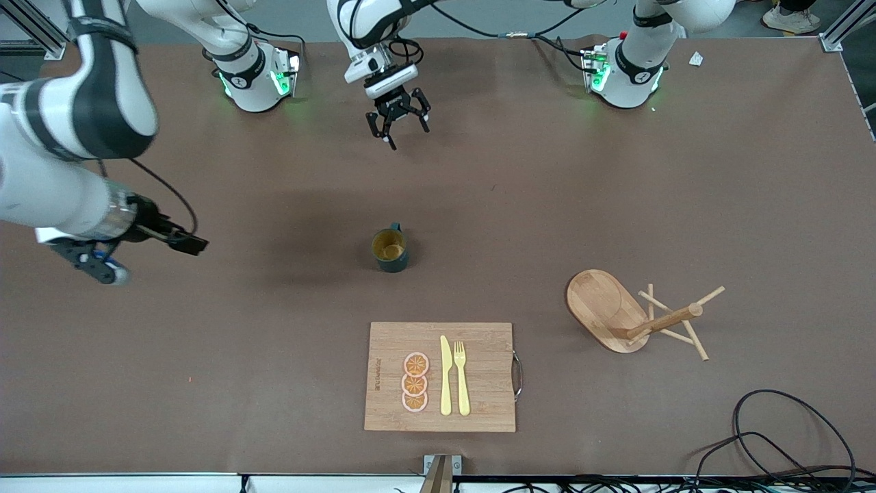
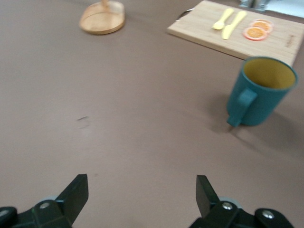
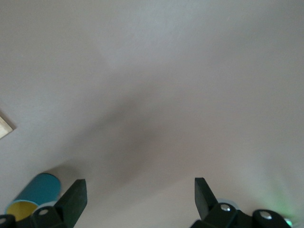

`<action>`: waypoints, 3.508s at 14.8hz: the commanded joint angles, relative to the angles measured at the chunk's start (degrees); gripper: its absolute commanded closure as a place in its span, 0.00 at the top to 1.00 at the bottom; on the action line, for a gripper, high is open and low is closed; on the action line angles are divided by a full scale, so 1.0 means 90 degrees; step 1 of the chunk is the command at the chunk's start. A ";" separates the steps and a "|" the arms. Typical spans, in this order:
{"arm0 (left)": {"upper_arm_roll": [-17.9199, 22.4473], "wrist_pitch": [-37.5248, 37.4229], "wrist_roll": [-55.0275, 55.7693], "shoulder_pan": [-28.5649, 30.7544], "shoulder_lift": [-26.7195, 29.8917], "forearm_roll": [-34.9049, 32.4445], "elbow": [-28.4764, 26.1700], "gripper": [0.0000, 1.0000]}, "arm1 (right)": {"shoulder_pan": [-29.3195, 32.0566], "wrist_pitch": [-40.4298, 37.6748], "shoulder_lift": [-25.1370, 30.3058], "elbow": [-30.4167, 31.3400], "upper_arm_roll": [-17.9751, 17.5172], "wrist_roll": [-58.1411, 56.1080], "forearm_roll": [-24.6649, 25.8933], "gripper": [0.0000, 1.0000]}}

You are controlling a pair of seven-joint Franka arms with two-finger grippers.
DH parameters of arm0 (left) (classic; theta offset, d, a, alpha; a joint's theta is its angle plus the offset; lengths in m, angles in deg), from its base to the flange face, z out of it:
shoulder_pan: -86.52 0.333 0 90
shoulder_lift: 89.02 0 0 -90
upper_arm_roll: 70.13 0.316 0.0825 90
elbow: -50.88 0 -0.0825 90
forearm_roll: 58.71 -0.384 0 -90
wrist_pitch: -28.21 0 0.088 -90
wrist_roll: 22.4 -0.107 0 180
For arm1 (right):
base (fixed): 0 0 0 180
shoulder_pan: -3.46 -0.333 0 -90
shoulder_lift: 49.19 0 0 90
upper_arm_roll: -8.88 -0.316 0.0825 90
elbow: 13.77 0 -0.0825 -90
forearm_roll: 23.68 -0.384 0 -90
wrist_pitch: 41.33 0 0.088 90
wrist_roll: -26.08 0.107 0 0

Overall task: Transfer cup from left to right arm and place
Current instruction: 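Release the mug upright and raise the left gripper while the right gripper approaches, then grasp the teal mug with the right gripper while the left gripper withdraws, then carry the teal mug away from the cutting board with the right gripper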

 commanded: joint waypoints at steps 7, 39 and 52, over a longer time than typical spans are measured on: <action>-0.0044 -0.0371 -0.1888 0.1706 0.2641 0.2484 -0.0559 1.00 | -0.1674 0.1963 0.0062 0.1371 0.0047 0.2285 -0.0349 1.00; 0.2513 -0.0352 -1.4390 0.6680 0.4488 0.5816 0.0195 1.00 | -0.2664 0.3306 -0.1327 0.1323 0.0105 0.2080 -0.0252 0.01; 0.2593 0.0038 -1.4880 0.6601 0.5700 0.6120 -0.1379 1.00 | 0.0177 0.2717 -0.0837 0.1392 0.0096 -0.5799 0.0129 0.00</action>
